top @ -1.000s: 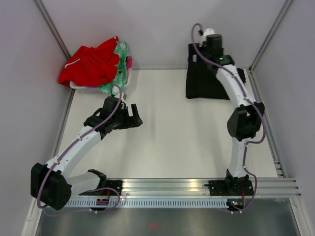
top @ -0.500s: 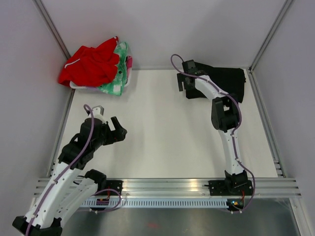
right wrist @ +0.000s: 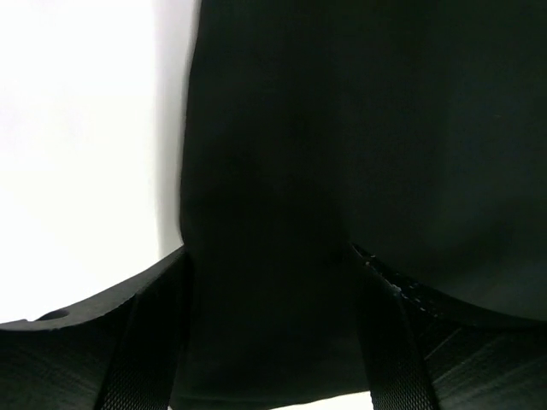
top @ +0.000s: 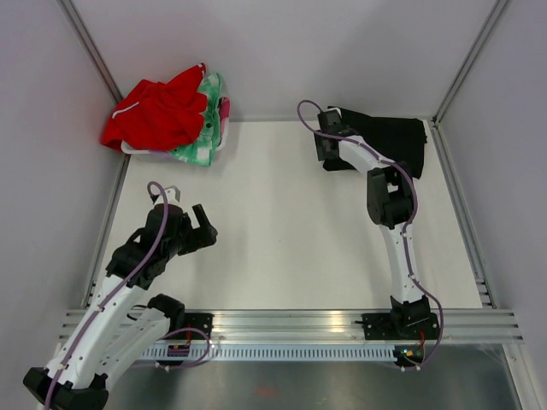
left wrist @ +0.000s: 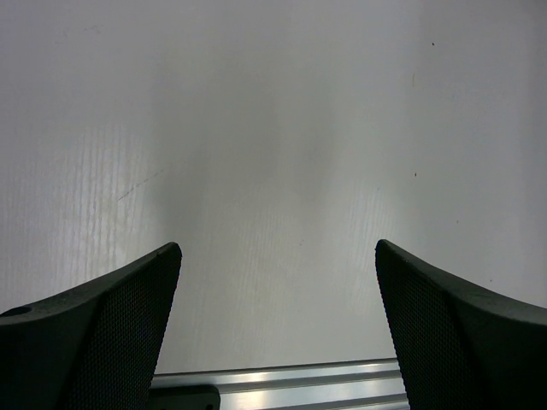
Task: Fold and stack the trousers
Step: Neatly place the folded trousers to the corner
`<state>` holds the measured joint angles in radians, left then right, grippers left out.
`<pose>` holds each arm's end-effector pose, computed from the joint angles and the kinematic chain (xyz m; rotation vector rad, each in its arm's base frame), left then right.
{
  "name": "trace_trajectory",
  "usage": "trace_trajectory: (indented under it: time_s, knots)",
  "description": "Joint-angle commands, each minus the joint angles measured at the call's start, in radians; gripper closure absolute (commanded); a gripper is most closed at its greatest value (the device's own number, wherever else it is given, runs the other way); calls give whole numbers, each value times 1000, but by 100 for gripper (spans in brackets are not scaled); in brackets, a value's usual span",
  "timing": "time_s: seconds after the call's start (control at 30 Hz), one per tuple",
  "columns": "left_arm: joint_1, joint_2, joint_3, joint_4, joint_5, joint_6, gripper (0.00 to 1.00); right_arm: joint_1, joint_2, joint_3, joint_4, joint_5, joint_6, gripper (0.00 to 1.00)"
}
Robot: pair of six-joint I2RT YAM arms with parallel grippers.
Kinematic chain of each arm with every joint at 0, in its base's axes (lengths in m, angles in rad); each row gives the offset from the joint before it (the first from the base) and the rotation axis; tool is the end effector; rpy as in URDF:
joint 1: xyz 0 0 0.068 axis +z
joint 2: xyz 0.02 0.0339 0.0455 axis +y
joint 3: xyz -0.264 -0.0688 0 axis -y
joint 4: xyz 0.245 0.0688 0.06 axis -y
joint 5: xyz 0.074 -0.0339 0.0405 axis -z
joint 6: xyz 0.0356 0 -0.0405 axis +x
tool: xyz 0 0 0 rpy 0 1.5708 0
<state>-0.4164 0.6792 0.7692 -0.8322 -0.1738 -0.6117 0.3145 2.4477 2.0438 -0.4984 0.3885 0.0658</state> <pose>0.1247 -0.0484 0.2874 -0.3146 2.3000 -0.3256 0.5159 0.1536 0.1573 -0.1350 2.4021 -0.3061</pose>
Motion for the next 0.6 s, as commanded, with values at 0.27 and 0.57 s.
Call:
trace_trajectory:
  time_s: [0.27, 0.57]
  knots:
    - [1, 42, 56, 4, -43, -39, 0, -95, -108, -212, 49, -8, 0, 23]
    - [1, 46, 36, 30, -36, -51, 0, -123, -145, -188, 32, -65, -66, 20]
